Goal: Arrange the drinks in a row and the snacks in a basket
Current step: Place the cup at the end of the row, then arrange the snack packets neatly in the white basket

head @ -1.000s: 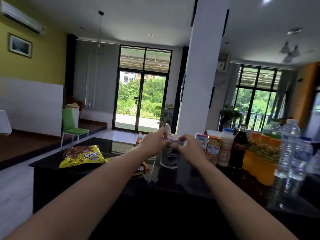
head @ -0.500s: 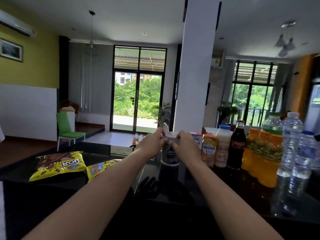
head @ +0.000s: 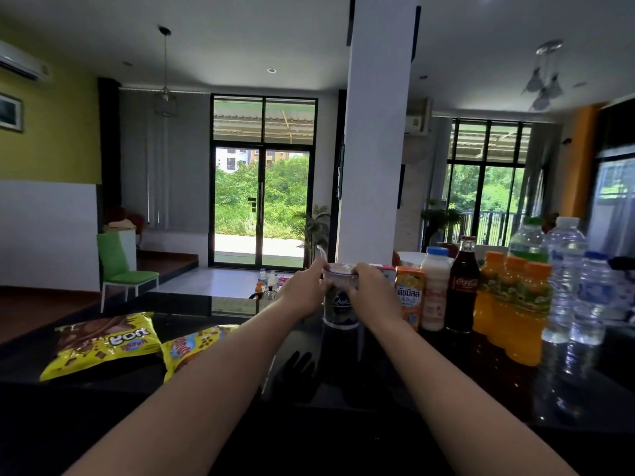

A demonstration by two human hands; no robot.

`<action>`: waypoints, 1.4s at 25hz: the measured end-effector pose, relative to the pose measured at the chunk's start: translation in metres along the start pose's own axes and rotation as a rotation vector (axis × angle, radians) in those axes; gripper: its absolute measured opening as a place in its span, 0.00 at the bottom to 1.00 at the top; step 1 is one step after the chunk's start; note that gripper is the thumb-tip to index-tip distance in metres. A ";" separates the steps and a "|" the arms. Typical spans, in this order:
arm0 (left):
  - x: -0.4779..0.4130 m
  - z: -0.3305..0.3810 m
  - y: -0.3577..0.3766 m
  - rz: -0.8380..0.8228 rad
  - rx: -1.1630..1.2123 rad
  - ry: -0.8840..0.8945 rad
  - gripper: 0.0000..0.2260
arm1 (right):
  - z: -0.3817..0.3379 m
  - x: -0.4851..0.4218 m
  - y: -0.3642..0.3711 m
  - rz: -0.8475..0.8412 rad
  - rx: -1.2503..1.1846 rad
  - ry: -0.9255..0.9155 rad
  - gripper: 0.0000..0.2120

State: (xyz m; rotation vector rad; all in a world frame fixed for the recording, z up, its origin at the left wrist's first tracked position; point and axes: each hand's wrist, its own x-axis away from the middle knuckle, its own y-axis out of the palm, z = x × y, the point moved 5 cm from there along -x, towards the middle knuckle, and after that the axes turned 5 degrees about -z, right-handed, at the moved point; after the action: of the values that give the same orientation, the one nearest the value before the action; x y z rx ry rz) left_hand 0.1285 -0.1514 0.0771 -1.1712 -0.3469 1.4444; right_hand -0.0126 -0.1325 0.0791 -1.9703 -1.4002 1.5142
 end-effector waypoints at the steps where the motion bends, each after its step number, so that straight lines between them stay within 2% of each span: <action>1: 0.004 0.000 -0.002 -0.022 -0.059 0.019 0.14 | 0.000 0.002 -0.001 -0.014 0.020 -0.001 0.14; 3: 0.013 -0.005 -0.008 -0.051 -0.170 0.041 0.20 | -0.002 0.007 -0.006 -0.023 0.088 0.004 0.22; 5: 0.026 -0.019 -0.024 -0.020 -0.248 0.000 0.22 | -0.010 0.014 -0.013 -0.007 0.125 0.008 0.26; 8: 0.054 -0.054 -0.051 0.011 -0.357 -0.094 0.23 | -0.039 0.029 -0.013 -0.052 0.161 -0.041 0.23; 13: 0.114 -0.121 -0.114 0.094 -0.411 -0.325 0.26 | -0.128 0.072 0.017 -0.304 0.119 -0.189 0.24; 17: 0.171 -0.175 -0.157 -0.078 -0.460 -0.569 0.38 | -0.186 0.112 0.056 -0.646 0.065 -0.212 0.36; 19: 0.197 -0.193 -0.162 -0.208 -0.356 -0.624 0.40 | -0.193 0.127 0.073 -0.776 0.084 -0.150 0.43; 20: 0.208 -0.198 -0.161 -0.251 -0.290 -0.615 0.38 | -0.192 0.132 0.079 -0.786 0.116 -0.109 0.45; 22: 0.220 -0.202 -0.158 -0.231 -0.221 -0.555 0.33 | -0.187 0.139 0.082 -0.675 0.177 -0.040 0.43; 25: 0.237 -0.201 -0.155 -0.055 -0.201 -0.474 0.27 | -0.184 0.150 0.078 -0.463 0.187 -0.069 0.38; 29: 0.270 -0.177 -0.144 0.217 -0.202 -0.327 0.22 | -0.175 0.168 0.063 -0.288 0.124 -0.103 0.32; 35: 0.335 -0.102 -0.084 0.349 -0.148 -0.210 0.24 | -0.148 0.222 0.008 -0.152 -0.035 -0.113 0.31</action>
State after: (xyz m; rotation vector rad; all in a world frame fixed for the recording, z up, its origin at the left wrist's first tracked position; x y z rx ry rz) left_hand 0.3214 0.1231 -0.0541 -1.2447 -0.4146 1.8803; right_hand 0.1130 0.0907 0.0049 -1.7769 -1.5928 1.5633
